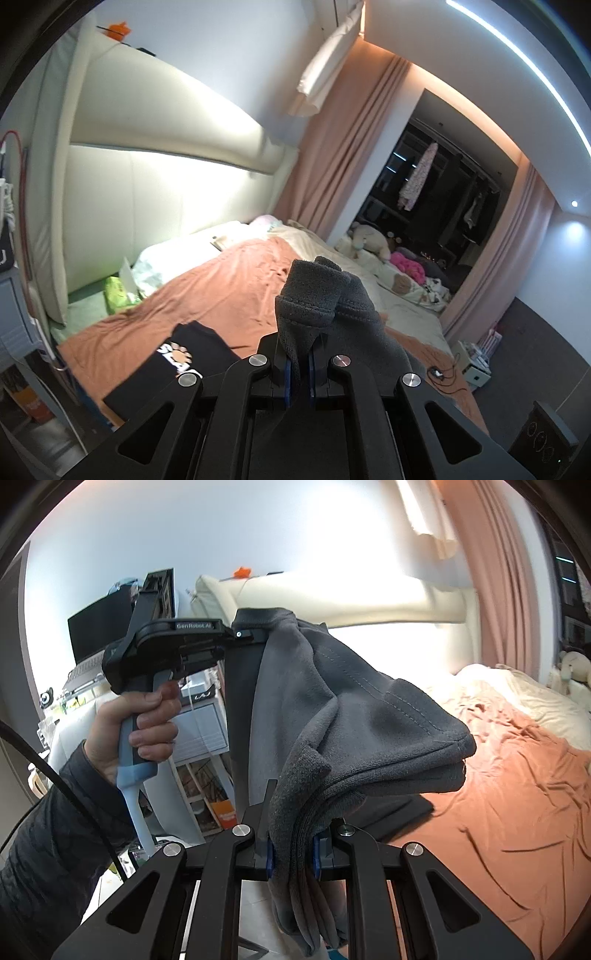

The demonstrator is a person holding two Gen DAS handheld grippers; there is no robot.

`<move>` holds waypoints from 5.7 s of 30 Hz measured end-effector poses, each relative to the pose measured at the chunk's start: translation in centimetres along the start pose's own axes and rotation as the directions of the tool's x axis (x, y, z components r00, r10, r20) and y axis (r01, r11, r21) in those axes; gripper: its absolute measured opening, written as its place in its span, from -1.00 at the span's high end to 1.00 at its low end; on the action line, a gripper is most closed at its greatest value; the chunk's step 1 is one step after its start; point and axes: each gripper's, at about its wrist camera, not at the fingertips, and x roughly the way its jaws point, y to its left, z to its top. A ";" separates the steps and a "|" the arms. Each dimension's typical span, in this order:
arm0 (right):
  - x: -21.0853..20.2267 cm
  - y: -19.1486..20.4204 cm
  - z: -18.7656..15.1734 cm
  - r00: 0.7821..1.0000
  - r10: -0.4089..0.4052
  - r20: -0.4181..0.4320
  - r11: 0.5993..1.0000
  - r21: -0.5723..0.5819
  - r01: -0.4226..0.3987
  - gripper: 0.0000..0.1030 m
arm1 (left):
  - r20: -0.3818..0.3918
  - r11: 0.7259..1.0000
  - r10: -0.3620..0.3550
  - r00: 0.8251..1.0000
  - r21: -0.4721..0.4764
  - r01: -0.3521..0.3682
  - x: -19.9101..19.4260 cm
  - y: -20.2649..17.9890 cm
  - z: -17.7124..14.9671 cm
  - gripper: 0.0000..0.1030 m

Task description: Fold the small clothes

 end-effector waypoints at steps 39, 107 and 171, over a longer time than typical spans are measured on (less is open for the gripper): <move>6.9 -19.8 -2.3 0.994 -0.001 -0.112 0.990 0.143 0.017 0.79 | -0.071 0.979 0.167 0.983 -0.104 -0.173 16.2 14.4 -0.3 0.89; 9.1 -32.2 -9.7 0.933 -0.211 -0.293 0.916 0.274 0.293 0.57 | -0.473 0.884 0.466 0.748 0.219 -0.413 40.8 18.7 -11.1 0.18; 1.5 -19.7 -8.1 0.926 -0.065 -0.371 0.998 -0.018 0.063 -0.64 | -0.340 0.903 0.394 0.854 -0.032 -0.429 10.8 4.9 -26.6 -0.74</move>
